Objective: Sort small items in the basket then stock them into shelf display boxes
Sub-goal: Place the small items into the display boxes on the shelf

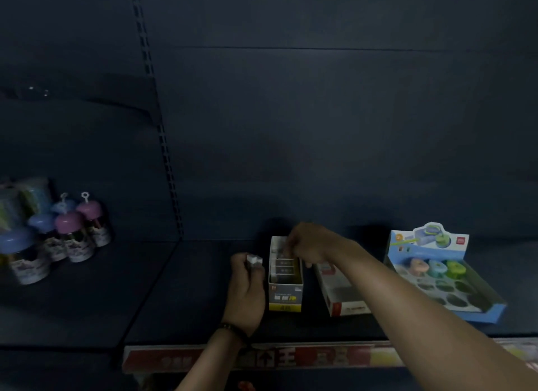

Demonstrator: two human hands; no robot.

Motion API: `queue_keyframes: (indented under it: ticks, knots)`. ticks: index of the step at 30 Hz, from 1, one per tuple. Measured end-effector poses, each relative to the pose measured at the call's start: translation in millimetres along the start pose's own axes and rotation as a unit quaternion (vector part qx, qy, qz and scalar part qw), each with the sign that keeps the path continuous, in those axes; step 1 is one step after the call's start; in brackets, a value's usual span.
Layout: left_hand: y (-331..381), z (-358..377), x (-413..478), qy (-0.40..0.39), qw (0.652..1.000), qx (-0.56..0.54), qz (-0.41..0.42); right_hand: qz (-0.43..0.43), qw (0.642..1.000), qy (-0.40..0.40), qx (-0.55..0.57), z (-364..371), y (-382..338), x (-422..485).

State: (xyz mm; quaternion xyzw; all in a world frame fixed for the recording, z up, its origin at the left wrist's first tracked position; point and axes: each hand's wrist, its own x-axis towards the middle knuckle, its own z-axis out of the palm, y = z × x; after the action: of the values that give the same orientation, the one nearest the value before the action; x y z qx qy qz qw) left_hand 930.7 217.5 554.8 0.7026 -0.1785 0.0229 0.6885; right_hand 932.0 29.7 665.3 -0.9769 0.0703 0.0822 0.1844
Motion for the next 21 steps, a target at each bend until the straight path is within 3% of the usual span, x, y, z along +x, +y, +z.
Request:
queue_keyframes:
  ticks: [3, 7, 10, 21]
  knots:
    - [-3.0, -4.4, 2.2, 0.012, 0.999, -0.032, -0.011, -0.024, 0.998, 0.063, 0.009, 4.1, 0.0, -6.4]
    - [-2.1, -8.6, 1.2, 0.035, 0.999, -0.041, 0.006, -0.100, 0.960, 0.216, 0.151, 19.8, -6.4, -23.5]
    - [2.1, -11.0, -1.0, 0.039, 0.997, -0.052, 0.030, -0.138, 0.942, 0.224, 0.207, 33.4, -15.0, -34.4]
    - [3.2, -12.1, -3.4, 0.081, 0.994, -0.040, 0.057, -0.107, 0.944, 0.217, 0.225, 57.5, -31.5, -32.9]
